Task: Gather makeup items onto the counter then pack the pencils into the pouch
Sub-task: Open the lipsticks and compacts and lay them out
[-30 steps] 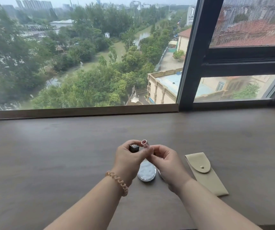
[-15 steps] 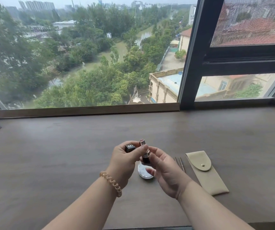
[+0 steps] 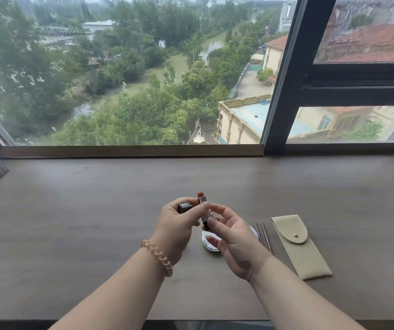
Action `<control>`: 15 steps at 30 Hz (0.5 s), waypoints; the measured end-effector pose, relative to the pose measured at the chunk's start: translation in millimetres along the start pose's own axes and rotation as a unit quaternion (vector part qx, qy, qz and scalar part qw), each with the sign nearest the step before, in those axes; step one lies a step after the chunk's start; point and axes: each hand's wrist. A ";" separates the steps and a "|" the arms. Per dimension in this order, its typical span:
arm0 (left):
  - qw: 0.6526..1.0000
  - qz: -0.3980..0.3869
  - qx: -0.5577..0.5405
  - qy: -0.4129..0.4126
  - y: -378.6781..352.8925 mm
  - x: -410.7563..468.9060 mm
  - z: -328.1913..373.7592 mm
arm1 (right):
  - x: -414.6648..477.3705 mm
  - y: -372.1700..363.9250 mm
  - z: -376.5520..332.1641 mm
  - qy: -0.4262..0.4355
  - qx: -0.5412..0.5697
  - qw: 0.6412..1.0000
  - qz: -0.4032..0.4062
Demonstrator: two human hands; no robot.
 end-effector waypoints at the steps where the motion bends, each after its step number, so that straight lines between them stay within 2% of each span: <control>1: 1.000 0.001 -0.002 0.002 1.2 0.9 -1.1 | 0.8 -0.7 1.6 -0.003 0.001 1.000 -0.001; 8: 1.000 0.000 -0.004 0.021 10.4 5.0 -8.1 | 7.3 -3.2 10.0 -0.030 -0.023 0.999 0.005; 15: 0.998 -0.005 0.035 0.043 20.9 12.9 -30.9 | 15.0 -1.3 20.4 0.008 -0.154 0.988 0.004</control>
Point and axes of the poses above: each hand's wrist, its own x-axis towards the middle knuckle, its own y-axis out of the back of the hand, z = x × y, and after that the axes turned 12 degrees about x, right-handed
